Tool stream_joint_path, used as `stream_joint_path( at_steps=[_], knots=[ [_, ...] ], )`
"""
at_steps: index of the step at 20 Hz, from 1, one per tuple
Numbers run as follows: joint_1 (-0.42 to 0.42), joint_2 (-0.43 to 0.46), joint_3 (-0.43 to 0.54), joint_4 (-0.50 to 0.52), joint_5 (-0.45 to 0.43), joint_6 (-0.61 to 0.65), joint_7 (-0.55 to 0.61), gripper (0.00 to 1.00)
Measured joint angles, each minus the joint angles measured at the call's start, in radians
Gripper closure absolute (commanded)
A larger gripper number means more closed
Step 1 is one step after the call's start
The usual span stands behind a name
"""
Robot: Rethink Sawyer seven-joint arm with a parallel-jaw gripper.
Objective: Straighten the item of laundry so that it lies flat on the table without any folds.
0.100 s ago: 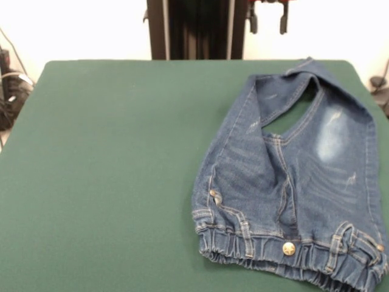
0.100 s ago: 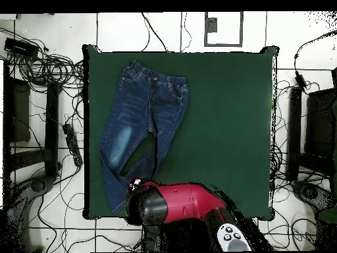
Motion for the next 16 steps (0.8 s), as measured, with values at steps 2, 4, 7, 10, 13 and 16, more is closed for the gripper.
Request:
stream_joint_path(
  at_steps=[2,4,7,10,13,16],
  knots=[
    [-0.005,0.002,0.000,-0.015,-0.001,0.007,0.000,0.00],
    [-0.007,0.005,0.000,-0.038,-0.003,0.014,0.000,0.00],
    [-0.007,0.019,-0.001,-0.086,-0.009,0.029,0.000,0.00],
    [0.002,0.051,-0.002,-0.162,-0.029,0.067,0.000,0.00],
    [0.011,0.076,-0.002,-0.214,-0.042,0.100,0.000,0.00],
    [0.035,0.132,-0.002,-0.327,-0.059,0.169,0.000,0.00]
  ],
)
